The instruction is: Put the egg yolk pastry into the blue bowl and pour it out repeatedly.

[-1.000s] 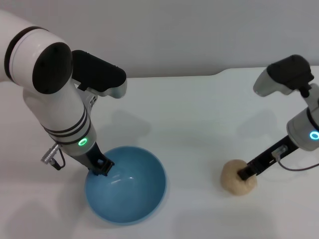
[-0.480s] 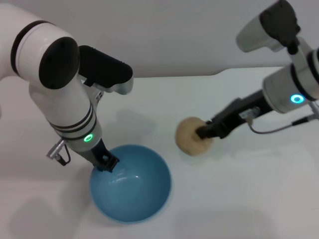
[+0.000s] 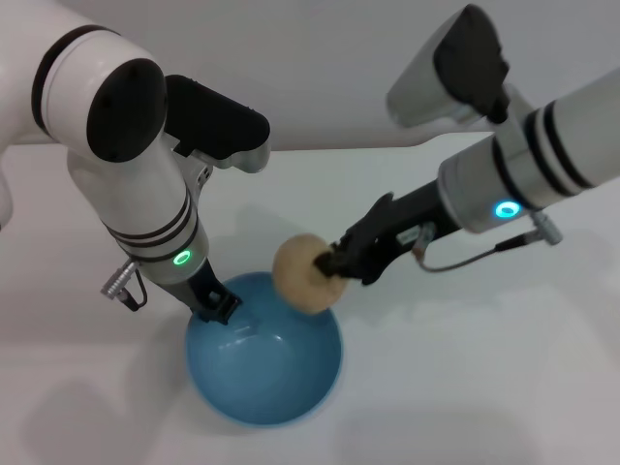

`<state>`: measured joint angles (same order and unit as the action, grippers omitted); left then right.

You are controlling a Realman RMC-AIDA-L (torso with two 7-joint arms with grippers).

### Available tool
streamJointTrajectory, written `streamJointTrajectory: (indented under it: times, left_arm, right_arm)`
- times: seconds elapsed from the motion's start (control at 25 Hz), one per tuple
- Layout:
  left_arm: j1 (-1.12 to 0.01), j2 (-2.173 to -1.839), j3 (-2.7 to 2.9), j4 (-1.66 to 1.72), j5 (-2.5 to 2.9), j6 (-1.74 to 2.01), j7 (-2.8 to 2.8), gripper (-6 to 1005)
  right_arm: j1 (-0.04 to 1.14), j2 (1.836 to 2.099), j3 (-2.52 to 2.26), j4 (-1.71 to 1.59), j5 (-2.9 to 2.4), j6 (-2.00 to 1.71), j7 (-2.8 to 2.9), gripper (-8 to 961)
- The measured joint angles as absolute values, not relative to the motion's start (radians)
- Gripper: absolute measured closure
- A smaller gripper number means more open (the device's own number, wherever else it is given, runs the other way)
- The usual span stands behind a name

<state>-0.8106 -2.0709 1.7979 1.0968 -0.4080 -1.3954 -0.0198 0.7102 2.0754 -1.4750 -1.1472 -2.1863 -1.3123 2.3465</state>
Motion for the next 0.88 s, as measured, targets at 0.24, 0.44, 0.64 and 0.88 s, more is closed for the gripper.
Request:
streamJointTrajectory:
  times: [0.24,0.44,0.64,0.88]
  left_arm:
    - [-0.812,-2.071,1.798,1.119,-0.409,-1.391,-0.015,1001]
    - [-0.812,-2.071,1.8,1.139,-0.411,-1.392,-0.012,1001]
    - [-0.811,-2.071,1.803,1.147,-0.411,-1.396,-0.012,1001]
    - [-0.804,-2.069,1.805,1.148,-0.411,-1.365,-0.012,1001]
  right_arm:
    - [0.715,2.075,-1.582,-1.094,-2.133,-1.224,2.346,924]
    - [0.724,2.075,-1.632,-1.079,-2.138,-1.18,2.352,945]
    - [0.714,2.075,-1.616,-1.087,-2.136,-1.155,2.352,789]
    - [0.642,2.071,-1.464,-1.198,-2.142,-1.186,2.355,594]
